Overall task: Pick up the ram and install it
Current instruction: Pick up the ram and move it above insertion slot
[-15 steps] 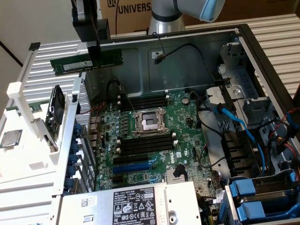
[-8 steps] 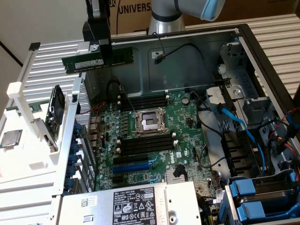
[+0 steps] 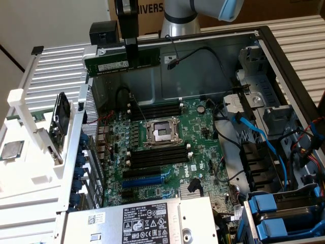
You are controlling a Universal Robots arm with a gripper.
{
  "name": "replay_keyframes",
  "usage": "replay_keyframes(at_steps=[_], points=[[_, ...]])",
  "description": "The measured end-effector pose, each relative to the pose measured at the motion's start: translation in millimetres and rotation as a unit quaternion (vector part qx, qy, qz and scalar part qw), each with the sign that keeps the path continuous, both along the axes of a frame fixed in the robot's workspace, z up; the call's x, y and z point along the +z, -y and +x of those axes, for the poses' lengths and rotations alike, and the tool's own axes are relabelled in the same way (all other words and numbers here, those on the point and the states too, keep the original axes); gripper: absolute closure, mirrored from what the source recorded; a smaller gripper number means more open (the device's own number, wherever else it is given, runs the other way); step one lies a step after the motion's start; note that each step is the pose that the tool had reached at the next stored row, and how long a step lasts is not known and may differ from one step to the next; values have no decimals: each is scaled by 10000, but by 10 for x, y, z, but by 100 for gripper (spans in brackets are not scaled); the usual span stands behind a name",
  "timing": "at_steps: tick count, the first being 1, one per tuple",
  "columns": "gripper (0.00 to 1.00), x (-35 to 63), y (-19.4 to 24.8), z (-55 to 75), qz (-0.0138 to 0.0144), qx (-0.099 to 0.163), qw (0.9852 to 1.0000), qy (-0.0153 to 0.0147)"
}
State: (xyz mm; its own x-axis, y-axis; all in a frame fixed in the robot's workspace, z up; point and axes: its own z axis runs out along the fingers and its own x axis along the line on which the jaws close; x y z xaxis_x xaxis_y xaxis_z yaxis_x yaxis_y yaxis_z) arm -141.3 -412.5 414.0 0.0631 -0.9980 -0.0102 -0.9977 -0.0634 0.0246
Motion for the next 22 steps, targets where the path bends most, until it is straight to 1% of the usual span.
replay_keyframes(at_steps=[4,6,7,10,11,12,13,15,17,18,22], points=[[88,-1,-7,73,0,-19,10000,13],[88,-4,-8,89,9,-50,10000,19],[88,-6,-8,97,19,-70,10000,20],[88,-13,-9,117,72,-135,9999,25],[88,-18,-10,152,104,-171,9998,30],[88,-20,-11,165,111,-183,9998,31],[88,-24,-12,191,124,-205,9997,32],[88,-29,-14,221,133,-224,9997,33],[88,-42,-18,279,143,-249,9996,34],[88,-58,-19,330,148,-263,9995,34],[88,-123,-21,451,163,-293,9994,34]])
